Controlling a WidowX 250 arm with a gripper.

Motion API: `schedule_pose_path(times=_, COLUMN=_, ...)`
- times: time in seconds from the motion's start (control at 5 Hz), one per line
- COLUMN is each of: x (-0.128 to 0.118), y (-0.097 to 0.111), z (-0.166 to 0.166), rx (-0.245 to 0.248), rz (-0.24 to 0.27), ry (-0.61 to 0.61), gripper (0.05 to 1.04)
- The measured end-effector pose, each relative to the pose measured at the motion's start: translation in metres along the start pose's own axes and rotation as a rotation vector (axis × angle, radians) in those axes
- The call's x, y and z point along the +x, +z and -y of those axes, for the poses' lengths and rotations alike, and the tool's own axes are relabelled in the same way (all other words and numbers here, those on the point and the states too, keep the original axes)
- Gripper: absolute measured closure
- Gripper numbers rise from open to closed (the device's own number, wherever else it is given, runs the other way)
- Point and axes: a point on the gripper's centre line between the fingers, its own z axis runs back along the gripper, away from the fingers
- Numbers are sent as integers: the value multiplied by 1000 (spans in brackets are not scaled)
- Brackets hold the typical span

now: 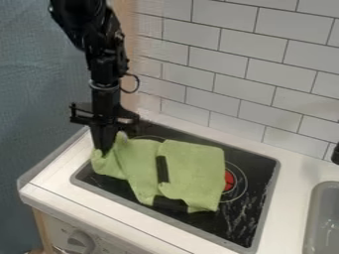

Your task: Unfold the cloth from right to left

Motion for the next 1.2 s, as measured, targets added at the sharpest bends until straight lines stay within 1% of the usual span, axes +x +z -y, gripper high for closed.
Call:
schedule_pose_path(times=0.2, x=-1, y=-8, z=-8, rx=-1, rz=-28, ry=14, gripper=1013)
schedule_pose_path(times=0.4, x=-2, y=-6, z=-10, rx=-9, rz=-45, ry=45, gripper=865)
schedule_pose_path(times=0.6, x=-3, y=-6, z=-15, rx=-6, rz=-52, ry=60, gripper=608)
schedule_pose_path(times=0.8, x=-5, y=-6, z=-15, rx=-5, rz=-63, ry=63, gripper=302)
schedule_pose_path(times=1.0, x=-5, y=-1, z=-16, rx=-1, rz=-63, ry=61, gripper=77)
schedule_pose_path(times=1.2, x=1, y=25, z=-19, rx=2, rz=6, ry=65, gripper=75)
